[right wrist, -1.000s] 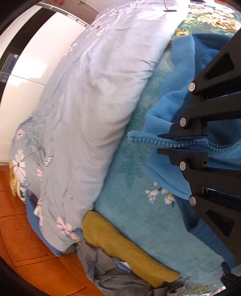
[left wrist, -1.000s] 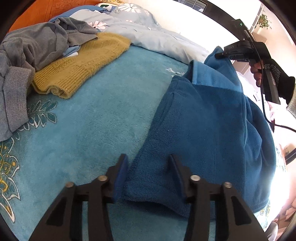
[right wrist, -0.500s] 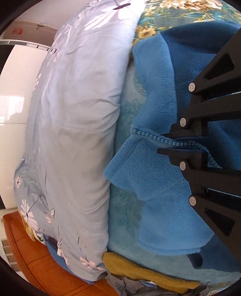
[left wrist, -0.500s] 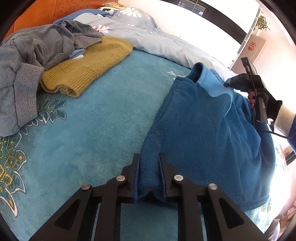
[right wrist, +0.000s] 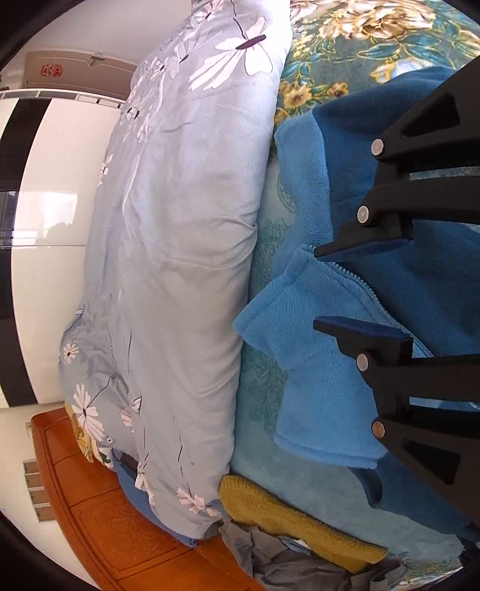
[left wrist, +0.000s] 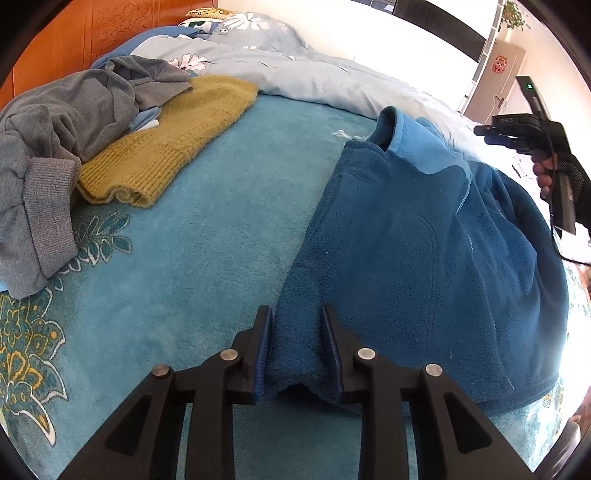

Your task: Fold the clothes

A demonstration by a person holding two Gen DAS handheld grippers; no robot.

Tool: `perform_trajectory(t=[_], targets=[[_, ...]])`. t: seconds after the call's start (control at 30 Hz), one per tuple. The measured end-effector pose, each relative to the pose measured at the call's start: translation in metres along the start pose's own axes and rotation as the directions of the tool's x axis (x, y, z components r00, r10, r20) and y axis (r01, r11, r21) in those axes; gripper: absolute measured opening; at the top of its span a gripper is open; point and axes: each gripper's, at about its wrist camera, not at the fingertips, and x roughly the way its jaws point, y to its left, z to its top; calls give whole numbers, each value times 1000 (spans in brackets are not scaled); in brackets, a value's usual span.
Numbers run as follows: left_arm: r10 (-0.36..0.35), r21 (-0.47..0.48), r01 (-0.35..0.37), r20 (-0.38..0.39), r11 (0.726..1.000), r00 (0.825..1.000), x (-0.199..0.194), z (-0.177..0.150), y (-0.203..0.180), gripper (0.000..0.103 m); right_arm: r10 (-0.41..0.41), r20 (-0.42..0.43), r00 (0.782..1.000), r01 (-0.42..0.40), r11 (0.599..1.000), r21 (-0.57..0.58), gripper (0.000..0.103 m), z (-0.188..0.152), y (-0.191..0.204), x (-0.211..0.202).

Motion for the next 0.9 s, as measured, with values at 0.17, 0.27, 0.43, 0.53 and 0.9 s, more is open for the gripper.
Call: perform_trajectory(t=[0.17,0.27,0.43,0.53,0.9], targets=[[-19,-39,19,-24,999,1000,0,0,5,35,111,-89,990,-116,992,-54,33,-80,44,-23],[-41,-48,39,-40,998,998,2,0,8,35,174,-145,974,-187,979,-82,34,-128,70,-37],[-61,-53,59,-53,997,997,2,0,11,37,213,-194,957,-237,965,-108,35,-186,104,-51],[-54,-40,52,-53,998,997,1,-1,10,39,227,-192,955,-241,969,-50,36,-188,106,-54],[-60,-53,57,-58,997,997,-1,-1,11,39,212,-179,961,-221,975,-32,23,-192,128,-61]])
